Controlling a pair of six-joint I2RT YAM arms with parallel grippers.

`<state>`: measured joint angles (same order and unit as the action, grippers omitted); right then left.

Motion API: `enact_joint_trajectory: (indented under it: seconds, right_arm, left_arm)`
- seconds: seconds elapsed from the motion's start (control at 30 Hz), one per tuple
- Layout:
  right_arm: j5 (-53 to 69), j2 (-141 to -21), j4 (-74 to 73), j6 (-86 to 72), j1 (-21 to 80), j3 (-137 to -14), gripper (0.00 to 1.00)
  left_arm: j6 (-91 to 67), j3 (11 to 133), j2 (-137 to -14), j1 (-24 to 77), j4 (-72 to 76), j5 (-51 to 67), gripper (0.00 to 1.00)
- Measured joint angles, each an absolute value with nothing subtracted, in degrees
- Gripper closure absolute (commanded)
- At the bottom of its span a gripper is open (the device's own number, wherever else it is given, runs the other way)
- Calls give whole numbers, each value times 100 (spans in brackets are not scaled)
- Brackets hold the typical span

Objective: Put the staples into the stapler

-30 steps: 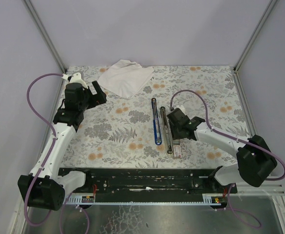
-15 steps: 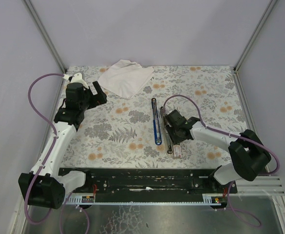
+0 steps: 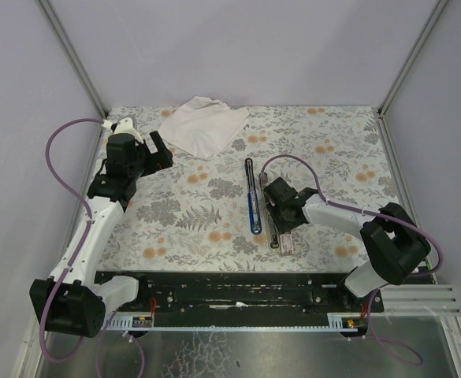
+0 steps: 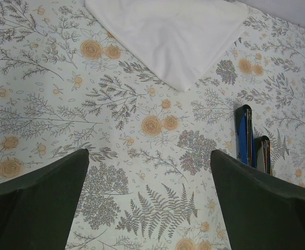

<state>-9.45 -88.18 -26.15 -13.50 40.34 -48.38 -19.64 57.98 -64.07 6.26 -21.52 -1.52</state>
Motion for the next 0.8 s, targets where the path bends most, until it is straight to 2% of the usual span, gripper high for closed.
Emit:
enact_joint_trajectory:
  seconds: [0.27,0.4,0.57,0.8]
  right_arm:
    - [-1170,-9026,-2515,-1702,4021,-4991,67]
    - [-1299,-9087,-2491,-1927,3986,-5052,63]
    - [-1282,-9087,-2493,-1935,3964,-5076,54]
    - [-1232,-9096,-2567,-1470,3962,-5225,52]
  left_arm:
    - [-1964,5798,-6425,626,-2150,-148,0]
    - [-1964,5798,-6427,626,-2150,-141,0]
    - [-1966,5798,-6434,626,-2150,-89,0]
    - [-1966,5798,-6434,626,-2150,-40,0]
